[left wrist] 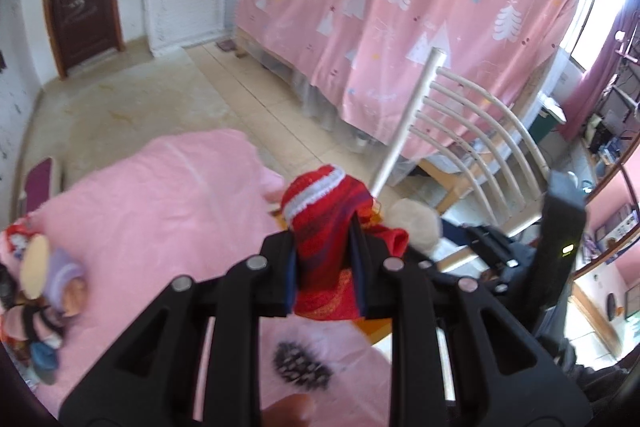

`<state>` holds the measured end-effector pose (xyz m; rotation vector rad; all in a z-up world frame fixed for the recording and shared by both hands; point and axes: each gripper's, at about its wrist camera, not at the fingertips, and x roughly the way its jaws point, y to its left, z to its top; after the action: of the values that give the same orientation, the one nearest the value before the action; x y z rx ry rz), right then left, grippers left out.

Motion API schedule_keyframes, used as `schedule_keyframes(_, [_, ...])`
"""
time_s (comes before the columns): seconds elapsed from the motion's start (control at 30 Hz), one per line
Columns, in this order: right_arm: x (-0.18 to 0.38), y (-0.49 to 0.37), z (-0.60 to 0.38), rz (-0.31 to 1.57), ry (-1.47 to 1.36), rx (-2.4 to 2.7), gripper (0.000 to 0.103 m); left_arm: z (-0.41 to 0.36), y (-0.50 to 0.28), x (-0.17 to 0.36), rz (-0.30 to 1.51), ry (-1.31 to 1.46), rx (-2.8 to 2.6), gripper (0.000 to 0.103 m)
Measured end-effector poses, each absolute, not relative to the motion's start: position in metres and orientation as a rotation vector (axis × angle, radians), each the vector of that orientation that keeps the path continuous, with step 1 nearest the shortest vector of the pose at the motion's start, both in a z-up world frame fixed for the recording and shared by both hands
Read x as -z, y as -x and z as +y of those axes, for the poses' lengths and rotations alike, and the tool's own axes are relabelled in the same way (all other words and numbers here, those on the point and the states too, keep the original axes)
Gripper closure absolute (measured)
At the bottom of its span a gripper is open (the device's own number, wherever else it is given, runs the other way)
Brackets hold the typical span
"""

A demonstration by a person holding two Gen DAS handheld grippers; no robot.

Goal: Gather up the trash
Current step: 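Carry the cream ball to the orange basin and open the right tool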

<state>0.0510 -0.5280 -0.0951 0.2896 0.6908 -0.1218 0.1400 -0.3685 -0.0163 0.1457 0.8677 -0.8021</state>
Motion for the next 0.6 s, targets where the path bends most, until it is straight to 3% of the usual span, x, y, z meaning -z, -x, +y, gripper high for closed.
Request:
schedule_keyframes(0.23, [0.123,-0.067,-0.538,0.742,-0.308,0.151,0.058,-0.391,-0.15,0.031,0.913,-0.145,0.813,0.077])
schedule_keyframes(0.33, [0.129,-0.071,-0.539,0.754,-0.305,0.163,0.057,-0.397,-0.153,0.035,0.921,-0.154,0.803,0.055])
schedule_keyframes(0.37, [0.13,-0.072,-0.539,0.757,-0.303,0.166,0.056,-0.399,-0.153,0.036,0.922,-0.151,0.806,0.052])
schedule_keyframes(0.5, [0.13,-0.075,-0.541,0.753,-0.291,0.181,0.041,-0.398,-0.152,0.034,0.917,-0.157,0.8,0.049])
schedule_keyframes(0.6, [0.124,-0.076,-0.538,0.745,-0.28,0.189,0.039,-0.394,-0.15,0.03,0.908,-0.152,0.794,0.049])
